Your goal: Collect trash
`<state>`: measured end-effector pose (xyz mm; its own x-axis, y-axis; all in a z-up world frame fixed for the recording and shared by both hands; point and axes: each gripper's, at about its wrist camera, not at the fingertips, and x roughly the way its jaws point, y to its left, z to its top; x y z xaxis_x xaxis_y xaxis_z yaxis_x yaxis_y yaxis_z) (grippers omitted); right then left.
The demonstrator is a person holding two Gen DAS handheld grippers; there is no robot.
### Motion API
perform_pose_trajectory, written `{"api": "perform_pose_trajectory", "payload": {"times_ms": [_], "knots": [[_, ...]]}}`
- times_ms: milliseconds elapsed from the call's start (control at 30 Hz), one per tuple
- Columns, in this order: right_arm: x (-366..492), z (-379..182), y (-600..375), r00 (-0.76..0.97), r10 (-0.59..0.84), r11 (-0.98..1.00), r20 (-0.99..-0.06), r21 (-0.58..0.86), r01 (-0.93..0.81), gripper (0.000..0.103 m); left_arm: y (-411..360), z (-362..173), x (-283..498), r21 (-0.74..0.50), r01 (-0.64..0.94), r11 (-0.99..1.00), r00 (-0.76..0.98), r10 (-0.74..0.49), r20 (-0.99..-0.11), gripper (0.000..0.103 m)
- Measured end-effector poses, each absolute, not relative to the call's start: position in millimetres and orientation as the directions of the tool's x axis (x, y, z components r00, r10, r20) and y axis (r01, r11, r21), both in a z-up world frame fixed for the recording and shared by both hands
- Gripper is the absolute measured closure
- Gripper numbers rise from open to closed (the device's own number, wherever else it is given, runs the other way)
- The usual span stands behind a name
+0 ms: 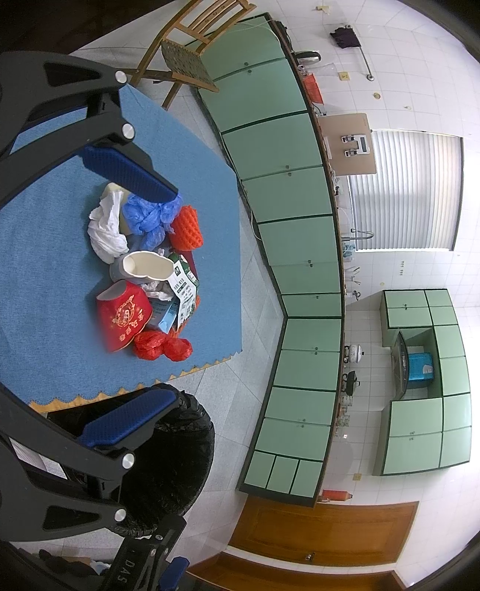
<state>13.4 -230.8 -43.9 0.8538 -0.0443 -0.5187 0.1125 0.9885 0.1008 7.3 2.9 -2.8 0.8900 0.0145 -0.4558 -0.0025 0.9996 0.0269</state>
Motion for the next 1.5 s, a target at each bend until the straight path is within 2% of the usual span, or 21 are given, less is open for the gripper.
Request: {"api": "perform_pose_trajectory", "payload": {"times_ms": [700, 1000, 1100, 1233, 1500], "knots": [[20.1, -40.7, -227.1, 0.842, -0.035, 0.988, -0.538, 0.108, 0.109, 0.006, 6.0, -4.3, 9.5, 0.046, -0.007, 0.999, 0.891, 0.027, -0.453, 0.005], [45.9, -60.6, -192.3, 0.824, 0.026, 0.99, -0.566, 0.127, 0.056, 0.006, 55.9, -31.9, 26.5, 0.1, -0.05, 0.994, 0.878, 0.091, -0.47, 0.005], [55.2, -69.3, -171.5, 0.823, 0.054, 0.993, -0.566, 0.115, 0.014, 0.006, 81.4, -41.8, 31.4, 0.077, -0.081, 0.994, 0.867, 0.108, -0.486, 0.005], [63.2, -83.2, -146.2, 0.814, 0.09, 0.993, -0.574, 0.111, -0.032, 0.009, 107.5, -58.9, 31.4, 0.081, -0.127, 0.989, 0.859, 0.15, -0.49, 0.005], [70.5, -112.3, -115.0, 0.786, 0.127, 0.99, -0.606, 0.121, -0.067, 0.017, 116.4, -92.2, 32.1, 0.086, -0.094, 0.992, 0.837, 0.126, -0.533, 0.005]]}}
